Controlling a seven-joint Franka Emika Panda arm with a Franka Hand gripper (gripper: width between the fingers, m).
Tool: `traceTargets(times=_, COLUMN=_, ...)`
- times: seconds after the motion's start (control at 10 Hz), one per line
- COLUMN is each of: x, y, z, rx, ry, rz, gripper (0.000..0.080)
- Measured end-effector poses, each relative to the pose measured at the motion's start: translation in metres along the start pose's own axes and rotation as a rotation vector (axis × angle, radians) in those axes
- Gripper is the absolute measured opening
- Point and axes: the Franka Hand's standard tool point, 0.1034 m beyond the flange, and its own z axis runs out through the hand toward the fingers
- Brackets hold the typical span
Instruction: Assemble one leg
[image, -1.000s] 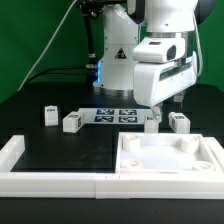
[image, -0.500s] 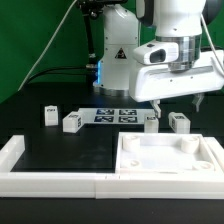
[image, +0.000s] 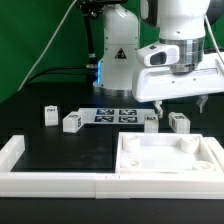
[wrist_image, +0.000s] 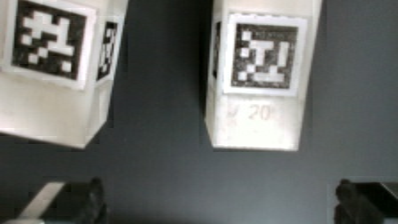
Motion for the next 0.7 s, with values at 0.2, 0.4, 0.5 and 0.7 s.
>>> traceTargets(times=0.2, x=-0.002, y=-0.003, z=-0.004, rx=0.010, ry=-0.237, rz=0.005, gripper=0.0649)
traceTargets(times=0.4, x=-0.014, y=-0.013, z=0.002, rx=0.014, ry=-0.399, rz=0.002, gripper=0.0649)
traceTargets(times=0.5, x=-0.016, y=-0.017, z=0.004, rx=0.019, ry=-0.501, rz=0.006, gripper=0.0649)
traceTargets(times=0.7, x=-0.025, y=-0.022, z=0.014, rx=0.027, ry=-0.690, rz=0.001, gripper=0.0649)
